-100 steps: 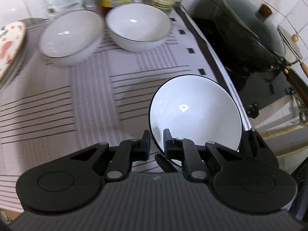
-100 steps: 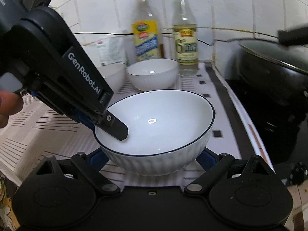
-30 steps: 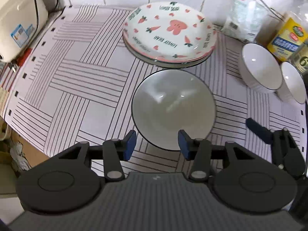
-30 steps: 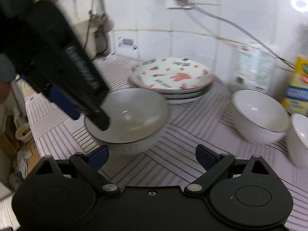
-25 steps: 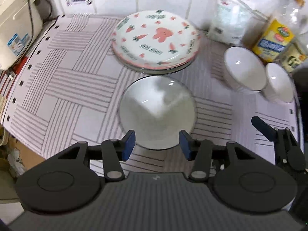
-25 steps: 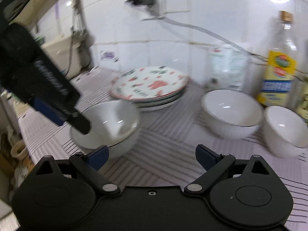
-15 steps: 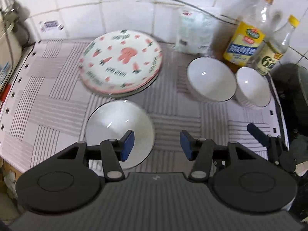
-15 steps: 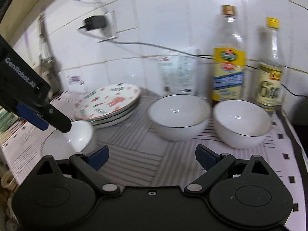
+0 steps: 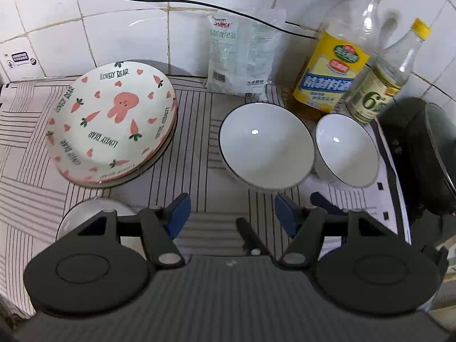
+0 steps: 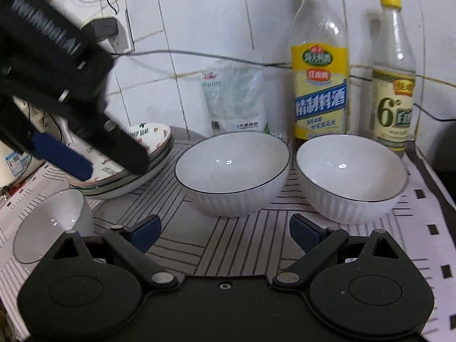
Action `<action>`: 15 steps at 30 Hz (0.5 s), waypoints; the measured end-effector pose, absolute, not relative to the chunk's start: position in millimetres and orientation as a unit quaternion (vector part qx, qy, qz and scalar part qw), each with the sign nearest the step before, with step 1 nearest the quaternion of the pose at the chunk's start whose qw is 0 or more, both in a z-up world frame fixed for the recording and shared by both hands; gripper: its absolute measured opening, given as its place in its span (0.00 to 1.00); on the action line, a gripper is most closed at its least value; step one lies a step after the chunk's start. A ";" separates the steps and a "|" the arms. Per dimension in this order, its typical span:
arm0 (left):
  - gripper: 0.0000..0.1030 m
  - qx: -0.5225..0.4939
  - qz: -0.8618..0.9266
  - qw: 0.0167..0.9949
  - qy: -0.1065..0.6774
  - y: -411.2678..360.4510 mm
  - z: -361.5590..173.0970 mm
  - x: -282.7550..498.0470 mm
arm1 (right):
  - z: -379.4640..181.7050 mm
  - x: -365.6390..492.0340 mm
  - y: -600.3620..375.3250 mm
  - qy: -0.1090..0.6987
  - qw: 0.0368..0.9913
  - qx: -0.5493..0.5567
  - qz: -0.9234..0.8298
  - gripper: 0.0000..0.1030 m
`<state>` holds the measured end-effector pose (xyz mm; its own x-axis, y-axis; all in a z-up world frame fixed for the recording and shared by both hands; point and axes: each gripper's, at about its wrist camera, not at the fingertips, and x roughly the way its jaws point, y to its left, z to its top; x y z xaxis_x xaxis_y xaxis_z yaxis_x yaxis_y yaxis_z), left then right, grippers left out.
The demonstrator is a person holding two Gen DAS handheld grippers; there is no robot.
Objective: Organize plates and bowls
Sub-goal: 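Open both grippers and move them to the white bowl by the bottles, then grasp the rim of the second white bowl with both grippers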
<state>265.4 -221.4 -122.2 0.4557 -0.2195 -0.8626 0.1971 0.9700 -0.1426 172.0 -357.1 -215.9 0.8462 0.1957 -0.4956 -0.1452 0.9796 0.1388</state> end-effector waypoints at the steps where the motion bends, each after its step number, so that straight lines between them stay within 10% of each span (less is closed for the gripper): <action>1: 0.67 -0.012 -0.120 0.853 0.507 -222.5 -125.6 270.1 | -218.0 176.4 -355.8 0.265 0.959 0.046 0.091 0.96; 15: 0.71 -0.010 -0.135 0.838 0.529 -225.8 -176.1 319.2 | -235.1 226.9 -337.4 0.300 0.949 0.044 0.085 0.92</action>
<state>319.2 -225.8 -176.1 0.4031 -0.2375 -0.8838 0.2161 0.9631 -0.1602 226.9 -337.4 -235.1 0.8060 0.1878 -0.5613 -0.1348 0.9816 0.1349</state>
